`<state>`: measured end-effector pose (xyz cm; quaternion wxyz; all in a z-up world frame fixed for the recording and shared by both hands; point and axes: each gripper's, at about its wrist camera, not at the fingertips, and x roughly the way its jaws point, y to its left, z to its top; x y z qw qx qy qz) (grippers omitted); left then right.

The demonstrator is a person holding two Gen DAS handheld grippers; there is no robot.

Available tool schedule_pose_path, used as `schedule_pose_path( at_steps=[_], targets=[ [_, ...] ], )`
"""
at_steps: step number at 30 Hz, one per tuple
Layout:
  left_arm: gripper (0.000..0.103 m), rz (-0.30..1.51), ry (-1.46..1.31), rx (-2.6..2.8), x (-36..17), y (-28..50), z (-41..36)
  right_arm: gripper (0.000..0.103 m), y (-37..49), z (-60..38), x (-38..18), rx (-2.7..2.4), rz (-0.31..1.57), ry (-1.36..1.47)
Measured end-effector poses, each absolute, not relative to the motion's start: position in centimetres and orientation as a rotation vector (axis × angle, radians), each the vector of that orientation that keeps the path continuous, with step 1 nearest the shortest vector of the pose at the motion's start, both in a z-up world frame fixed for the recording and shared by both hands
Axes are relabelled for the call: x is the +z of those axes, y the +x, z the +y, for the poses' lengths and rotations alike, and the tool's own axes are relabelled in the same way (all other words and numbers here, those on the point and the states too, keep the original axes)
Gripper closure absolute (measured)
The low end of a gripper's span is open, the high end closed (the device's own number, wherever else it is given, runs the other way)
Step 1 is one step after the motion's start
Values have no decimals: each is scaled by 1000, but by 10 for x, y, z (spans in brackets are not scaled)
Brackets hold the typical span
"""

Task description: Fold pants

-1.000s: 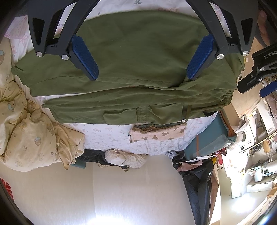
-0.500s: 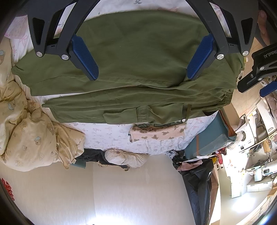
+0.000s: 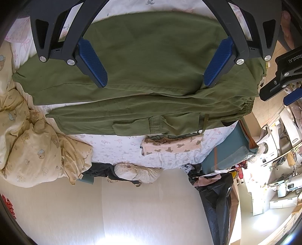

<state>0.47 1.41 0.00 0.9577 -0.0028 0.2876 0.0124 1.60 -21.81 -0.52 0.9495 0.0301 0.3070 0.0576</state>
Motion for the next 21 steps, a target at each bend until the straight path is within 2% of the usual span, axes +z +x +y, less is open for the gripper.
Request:
schedule_pose_path(
  at_steps=[21],
  targets=[
    [1,582,0,26,0,6,16,0,17,-219,-5,117,625,61]
  ],
)
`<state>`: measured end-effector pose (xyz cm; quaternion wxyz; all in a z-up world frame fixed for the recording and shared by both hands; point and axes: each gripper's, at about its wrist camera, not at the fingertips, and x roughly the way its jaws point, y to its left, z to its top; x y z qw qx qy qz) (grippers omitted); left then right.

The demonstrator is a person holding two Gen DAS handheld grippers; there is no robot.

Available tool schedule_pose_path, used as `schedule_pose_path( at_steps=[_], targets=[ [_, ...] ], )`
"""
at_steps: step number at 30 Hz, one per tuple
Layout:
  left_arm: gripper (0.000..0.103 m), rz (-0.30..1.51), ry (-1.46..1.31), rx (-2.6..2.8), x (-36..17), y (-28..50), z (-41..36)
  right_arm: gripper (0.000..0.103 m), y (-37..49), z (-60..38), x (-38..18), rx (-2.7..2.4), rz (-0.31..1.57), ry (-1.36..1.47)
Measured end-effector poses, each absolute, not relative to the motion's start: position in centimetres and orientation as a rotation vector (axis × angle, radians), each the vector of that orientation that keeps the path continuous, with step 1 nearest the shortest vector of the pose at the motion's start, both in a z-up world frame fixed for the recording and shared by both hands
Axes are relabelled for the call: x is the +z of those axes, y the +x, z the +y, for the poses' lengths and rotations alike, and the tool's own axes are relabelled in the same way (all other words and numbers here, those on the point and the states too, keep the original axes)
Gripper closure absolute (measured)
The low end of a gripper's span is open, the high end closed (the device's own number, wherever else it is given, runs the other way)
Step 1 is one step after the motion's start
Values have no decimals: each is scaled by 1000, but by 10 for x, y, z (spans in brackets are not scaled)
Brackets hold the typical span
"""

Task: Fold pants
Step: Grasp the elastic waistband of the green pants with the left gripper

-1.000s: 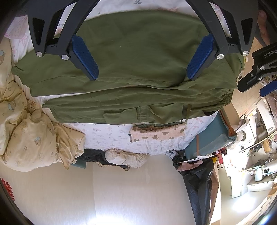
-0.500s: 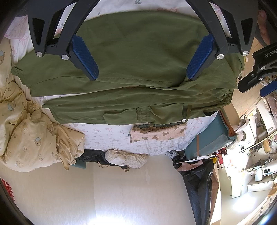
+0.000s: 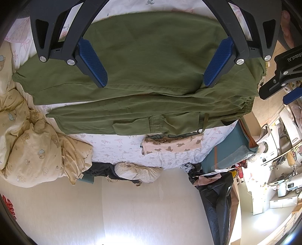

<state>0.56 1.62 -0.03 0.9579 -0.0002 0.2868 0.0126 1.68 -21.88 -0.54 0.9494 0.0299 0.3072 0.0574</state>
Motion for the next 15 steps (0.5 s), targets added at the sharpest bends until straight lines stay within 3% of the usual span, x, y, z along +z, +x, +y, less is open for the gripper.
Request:
schedule_pose_path(
  at_steps=[7,15],
  targets=[
    [1,710,-133,147,-11,27,86,0,15,-226,-2,117,637,89],
    [2,971,-552,478,-98,31,255,0,26,-240,-7,123,692,187]
  ],
)
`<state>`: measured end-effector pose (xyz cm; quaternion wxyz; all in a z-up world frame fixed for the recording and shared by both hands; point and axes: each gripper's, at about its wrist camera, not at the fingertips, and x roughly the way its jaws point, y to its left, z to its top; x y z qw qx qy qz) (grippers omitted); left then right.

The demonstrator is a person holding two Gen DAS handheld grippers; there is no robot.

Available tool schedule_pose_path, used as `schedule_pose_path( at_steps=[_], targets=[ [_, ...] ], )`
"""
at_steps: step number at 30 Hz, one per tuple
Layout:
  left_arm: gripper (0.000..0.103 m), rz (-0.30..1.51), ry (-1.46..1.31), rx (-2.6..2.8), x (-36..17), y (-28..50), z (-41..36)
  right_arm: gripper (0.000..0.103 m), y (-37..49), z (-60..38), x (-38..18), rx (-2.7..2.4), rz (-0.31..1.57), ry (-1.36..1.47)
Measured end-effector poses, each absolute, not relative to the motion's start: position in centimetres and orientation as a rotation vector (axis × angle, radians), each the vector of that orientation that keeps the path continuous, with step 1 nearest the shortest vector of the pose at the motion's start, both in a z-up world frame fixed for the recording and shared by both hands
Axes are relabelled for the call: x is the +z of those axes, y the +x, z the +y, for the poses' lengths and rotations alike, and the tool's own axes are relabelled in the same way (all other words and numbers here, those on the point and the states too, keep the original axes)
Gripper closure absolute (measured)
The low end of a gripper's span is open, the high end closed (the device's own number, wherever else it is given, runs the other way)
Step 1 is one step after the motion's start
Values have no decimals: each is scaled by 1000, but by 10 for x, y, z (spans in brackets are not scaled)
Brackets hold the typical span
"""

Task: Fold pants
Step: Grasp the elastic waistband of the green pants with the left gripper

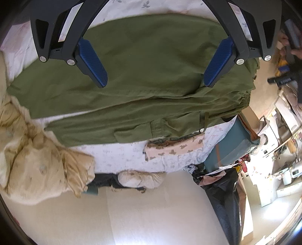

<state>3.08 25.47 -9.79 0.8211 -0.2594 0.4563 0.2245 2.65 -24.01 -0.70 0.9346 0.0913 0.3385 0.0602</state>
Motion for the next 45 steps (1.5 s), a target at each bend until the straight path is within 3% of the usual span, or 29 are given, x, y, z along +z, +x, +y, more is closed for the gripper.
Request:
schedule_pose_path(
  at_steps=[4,11,12,16,17,18,25,30,35,38,45],
  targets=[
    [5,1075,-819,571,-151,15,295,0,36,-239,-15,113,733,204],
    [28,1037,-968,564,-205,33,288,0,36,-232,-19,97,746,154],
    [41,1054,-1005,532,-213,36,287,0,35,-233,-19,93,743,154],
    [72,1011,-1105,477,-213,46,293,0,29,-236,-19,63,731,120],
    [86,1018,-1062,464,-207,51,292,0,29,-236,-18,59,730,119],
    [89,1028,-1007,461,-200,55,289,0,30,-237,-19,55,730,124],
    [93,845,-960,336,-126,45,279,0,34,-233,-22,69,752,123],
    [94,902,-710,381,-71,57,251,0,33,-250,-34,139,878,347],
    [94,964,-616,454,-60,71,243,0,18,-253,-121,203,1242,767],
    [94,937,-619,457,-60,72,242,6,5,-258,-182,111,1394,972],
    [94,975,-739,423,-70,70,251,6,18,-333,-183,-185,1203,1081]
  ],
)
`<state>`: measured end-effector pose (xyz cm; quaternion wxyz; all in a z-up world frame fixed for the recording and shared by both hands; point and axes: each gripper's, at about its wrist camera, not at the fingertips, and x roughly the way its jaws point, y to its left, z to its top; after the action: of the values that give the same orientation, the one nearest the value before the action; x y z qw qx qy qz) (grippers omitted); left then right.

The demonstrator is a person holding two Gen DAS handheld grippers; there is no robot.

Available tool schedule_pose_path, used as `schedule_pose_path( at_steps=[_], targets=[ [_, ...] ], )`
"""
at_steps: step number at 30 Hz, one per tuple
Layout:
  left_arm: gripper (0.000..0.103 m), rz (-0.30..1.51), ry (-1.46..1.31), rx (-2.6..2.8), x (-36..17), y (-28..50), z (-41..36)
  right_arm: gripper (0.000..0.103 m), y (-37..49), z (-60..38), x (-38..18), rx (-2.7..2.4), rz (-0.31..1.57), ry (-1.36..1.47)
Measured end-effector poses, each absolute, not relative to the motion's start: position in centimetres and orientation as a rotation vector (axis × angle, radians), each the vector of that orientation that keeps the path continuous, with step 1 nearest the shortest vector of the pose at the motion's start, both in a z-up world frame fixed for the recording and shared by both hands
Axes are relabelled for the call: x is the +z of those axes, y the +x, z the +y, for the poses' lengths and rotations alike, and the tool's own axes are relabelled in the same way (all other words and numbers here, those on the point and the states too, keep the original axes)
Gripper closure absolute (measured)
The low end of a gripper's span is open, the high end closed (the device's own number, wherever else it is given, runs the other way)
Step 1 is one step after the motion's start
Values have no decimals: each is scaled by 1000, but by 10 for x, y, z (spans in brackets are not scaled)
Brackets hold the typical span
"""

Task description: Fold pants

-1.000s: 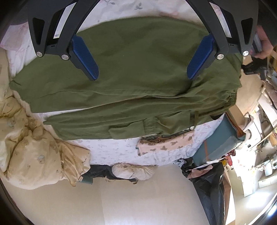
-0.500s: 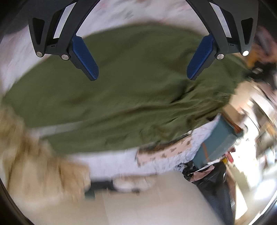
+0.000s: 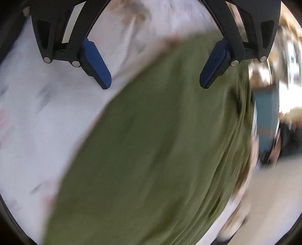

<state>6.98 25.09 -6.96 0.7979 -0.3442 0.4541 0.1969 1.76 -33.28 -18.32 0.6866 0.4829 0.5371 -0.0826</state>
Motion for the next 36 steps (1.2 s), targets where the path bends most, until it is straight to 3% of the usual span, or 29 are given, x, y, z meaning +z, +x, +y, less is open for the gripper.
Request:
schedule_pose_path(
  at_steps=[10,19,20,22,23,31,36],
  targets=[
    [94,967,-688,440,-66,70,248,8,64,-484,-171,-585,1036,1103],
    [95,992,-634,491,-71,72,252,36,72,-620,-162,-842,922,1105],
    [95,997,-629,494,-71,73,252,43,70,-629,-161,-869,909,1097],
    [95,1010,-614,501,-71,74,253,73,63,-645,-157,-906,871,1091],
    [95,1018,-611,502,-71,75,253,102,63,-650,-153,-908,856,1074],
    [96,1038,-571,478,-45,95,262,103,113,-621,-53,-737,684,776],
    [96,1055,-490,456,-26,141,275,103,194,-634,-11,-674,709,644]
  ],
)
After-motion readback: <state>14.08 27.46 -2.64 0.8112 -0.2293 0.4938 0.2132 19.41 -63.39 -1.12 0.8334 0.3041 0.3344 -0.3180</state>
